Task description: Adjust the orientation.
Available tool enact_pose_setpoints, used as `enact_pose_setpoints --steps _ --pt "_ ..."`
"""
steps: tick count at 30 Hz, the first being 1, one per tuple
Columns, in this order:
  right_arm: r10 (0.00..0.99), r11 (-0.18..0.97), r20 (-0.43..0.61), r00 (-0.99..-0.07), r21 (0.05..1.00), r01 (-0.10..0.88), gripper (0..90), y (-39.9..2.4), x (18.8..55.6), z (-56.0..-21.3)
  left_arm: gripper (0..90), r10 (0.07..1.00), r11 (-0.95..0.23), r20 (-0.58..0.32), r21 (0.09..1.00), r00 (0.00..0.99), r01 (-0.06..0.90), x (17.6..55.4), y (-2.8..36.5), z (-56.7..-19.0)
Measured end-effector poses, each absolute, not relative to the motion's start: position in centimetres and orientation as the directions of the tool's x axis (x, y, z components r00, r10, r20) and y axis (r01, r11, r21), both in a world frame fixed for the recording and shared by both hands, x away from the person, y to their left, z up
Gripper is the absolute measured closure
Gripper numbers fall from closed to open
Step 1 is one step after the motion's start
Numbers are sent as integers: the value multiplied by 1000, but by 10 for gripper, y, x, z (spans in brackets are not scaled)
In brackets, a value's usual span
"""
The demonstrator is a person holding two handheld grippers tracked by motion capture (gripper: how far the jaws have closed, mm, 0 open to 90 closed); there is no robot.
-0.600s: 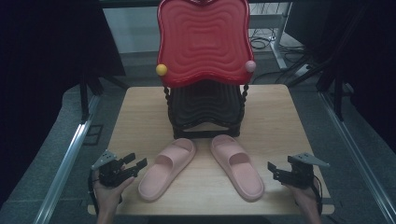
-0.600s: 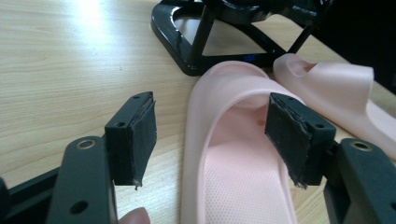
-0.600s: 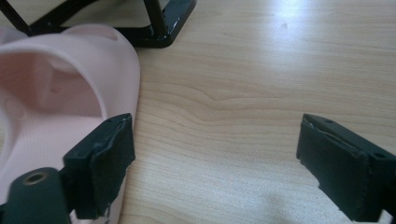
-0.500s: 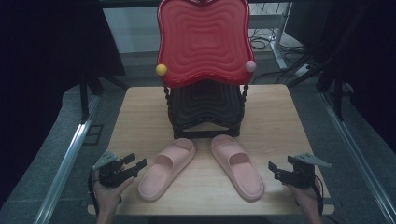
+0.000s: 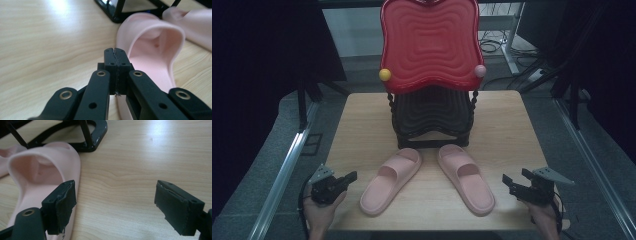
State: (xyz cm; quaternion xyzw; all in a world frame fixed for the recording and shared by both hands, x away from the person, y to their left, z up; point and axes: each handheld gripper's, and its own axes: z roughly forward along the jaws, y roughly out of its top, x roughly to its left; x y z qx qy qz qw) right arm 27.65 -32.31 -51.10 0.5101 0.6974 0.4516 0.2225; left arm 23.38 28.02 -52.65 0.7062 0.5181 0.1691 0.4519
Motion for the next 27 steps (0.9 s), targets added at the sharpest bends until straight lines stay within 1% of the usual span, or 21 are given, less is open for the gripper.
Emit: enact_pose_setpoints --steps 1,2,7,9,12,17,21,23,27 --pt "900 79 158 -407 858 508 176 -320 275 -511 900 892 -51 -232 802 389 595 232 281 -530" --pt "899 87 152 -410 857 508 175 -318 274 -511 900 893 -50 -234 796 384 603 231 281 -532" --pt "900 89 149 -411 858 506 175 -315 274 -510 899 896 -109 -200 765 396 635 230 274 -539" --pt "902 86 151 -405 855 511 175 -315 274 -512 899 893 -107 -212 756 397 645 229 276 -541" --pt "893 90 155 -422 858 506 176 -314 274 -514 899 886 -109 -223 752 406 650 227 276 -543" --pt "887 95 149 -436 867 489 176 -312 271 -510 899 875 -148 -215 735 434 661 225 271 -545" --pt "889 96 145 -435 870 484 175 -311 268 -509 900 864 -171 -214 726 455 666 223 263 -547" --pt "888 94 147 -436 869 485 176 -311 268 -509 900 865 -186 -198 726 461 662 221 257 -548" --pt "889 86 154 -431 869 488 176 -313 269 -509 900 851 -204 -202 724 485 659 216 252 -547"
